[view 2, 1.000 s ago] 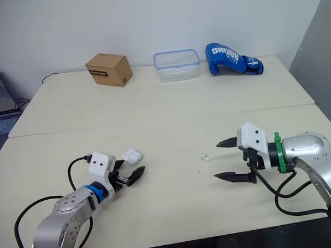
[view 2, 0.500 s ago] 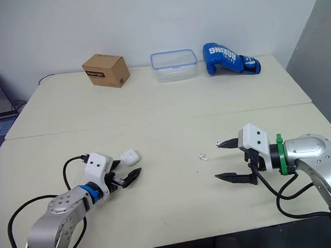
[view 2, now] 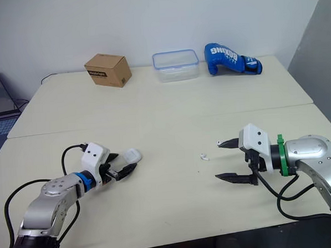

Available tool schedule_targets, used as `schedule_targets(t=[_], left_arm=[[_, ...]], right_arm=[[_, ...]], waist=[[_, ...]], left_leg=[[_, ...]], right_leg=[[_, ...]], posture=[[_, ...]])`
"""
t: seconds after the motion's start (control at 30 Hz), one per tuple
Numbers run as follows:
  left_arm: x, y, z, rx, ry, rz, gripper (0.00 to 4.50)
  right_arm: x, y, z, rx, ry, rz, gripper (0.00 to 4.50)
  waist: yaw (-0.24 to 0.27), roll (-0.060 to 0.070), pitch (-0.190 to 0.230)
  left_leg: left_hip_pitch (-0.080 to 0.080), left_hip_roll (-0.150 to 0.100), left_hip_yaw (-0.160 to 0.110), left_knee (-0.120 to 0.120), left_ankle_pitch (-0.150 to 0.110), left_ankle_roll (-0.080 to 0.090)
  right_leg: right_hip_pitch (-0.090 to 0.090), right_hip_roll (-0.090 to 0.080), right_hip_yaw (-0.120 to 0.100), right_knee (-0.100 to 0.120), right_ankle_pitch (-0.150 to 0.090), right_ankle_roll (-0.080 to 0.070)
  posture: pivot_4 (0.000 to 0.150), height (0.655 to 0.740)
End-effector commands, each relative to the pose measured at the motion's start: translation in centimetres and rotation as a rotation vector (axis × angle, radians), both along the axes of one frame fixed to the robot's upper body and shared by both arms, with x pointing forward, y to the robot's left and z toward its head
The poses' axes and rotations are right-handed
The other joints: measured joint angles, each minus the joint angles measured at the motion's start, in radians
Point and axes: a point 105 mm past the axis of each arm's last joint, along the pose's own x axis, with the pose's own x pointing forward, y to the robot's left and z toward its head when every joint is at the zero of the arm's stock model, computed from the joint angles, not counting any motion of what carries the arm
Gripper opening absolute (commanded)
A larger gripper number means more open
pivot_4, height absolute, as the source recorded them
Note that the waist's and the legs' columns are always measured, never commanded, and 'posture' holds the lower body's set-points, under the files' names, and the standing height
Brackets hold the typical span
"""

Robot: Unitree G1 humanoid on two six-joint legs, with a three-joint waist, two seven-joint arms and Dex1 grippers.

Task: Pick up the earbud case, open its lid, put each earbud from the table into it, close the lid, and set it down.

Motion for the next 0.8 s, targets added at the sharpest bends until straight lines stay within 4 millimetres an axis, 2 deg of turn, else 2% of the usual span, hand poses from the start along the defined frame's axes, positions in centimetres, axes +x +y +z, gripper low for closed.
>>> schedule_targets(t=[0.03, 0.33, 0.53, 0.63, 0.77, 0.8], left_arm=[[0.4, -0.2, -0.2, 0.028, 0.011, -0.044, 4.47], [1.3, -0.6, -0.5, 0.044, 0.033, -0.106, 4.47], [1.0, -0.7, -0.4, 0.030, 0.036, -0.100, 4.47], [0.6, -0.9, -0.6, 0.021, 0.040, -0.106, 3.88], [0.3, -1.2, -0.7, 0.017, 0.044, -0.110, 2.74], [0.2, -1.2, -0.7, 0.016, 0.046, -0.110, 2.74]], right_arm=[[-0.3, 0.1, 1.0, 0.006, -0.038, 0.010, 4.50], [-0.2, 0.0, 1.0, 0.005, -0.041, 0.000, 4.50], [-0.3, 0.0, 0.9, 0.005, -0.039, -0.002, 4.50], [-0.2, 0.0, 0.8, 0.005, -0.037, 0.001, 4.50], [-0.1, 0.0, 0.7, 0.005, -0.036, 0.003, 4.50], [-0.1, 0.0, 0.7, 0.004, -0.035, 0.004, 4.50]], waist=[[0.002, 0.000, 0.000], [0.005, 0.000, 0.000], [0.004, 0.000, 0.000], [0.002, 0.000, 0.000], [0.001, 0.000, 0.000], [0.001, 0.000, 0.000]], left_leg=[[0.000, 0.000, 0.000, 0.000, 0.000, 0.000], [0.000, 0.000, -0.001, 0.000, 0.000, 0.000], [0.000, 0.000, -0.001, 0.000, 0.000, 0.000], [0.000, 0.000, -0.001, 0.000, 0.000, 0.000], [0.000, 0.000, -0.001, 0.000, 0.000, 0.000], [0.000, 0.000, -0.001, 0.000, 0.000, 0.000]], right_leg=[[0.000, 0.000, 0.000, 0.000, 0.000, 0.000], [0.000, 0.000, 0.000, 0.000, 0.000, 0.000], [0.000, 0.000, 0.000, 0.000, 0.000, 0.000], [0.000, 0.000, 0.000, 0.000, 0.000, 0.000], [0.000, 0.000, 0.000, 0.000, 0.000, 0.000], [0.000, 0.000, 0.000, 0.000, 0.000, 0.000]], posture=[[0.150, 0.7400], [0.150, 0.7400], [0.150, 0.7400], [0.150, 0.7400], [0.150, 0.7400], [0.150, 0.7400]])
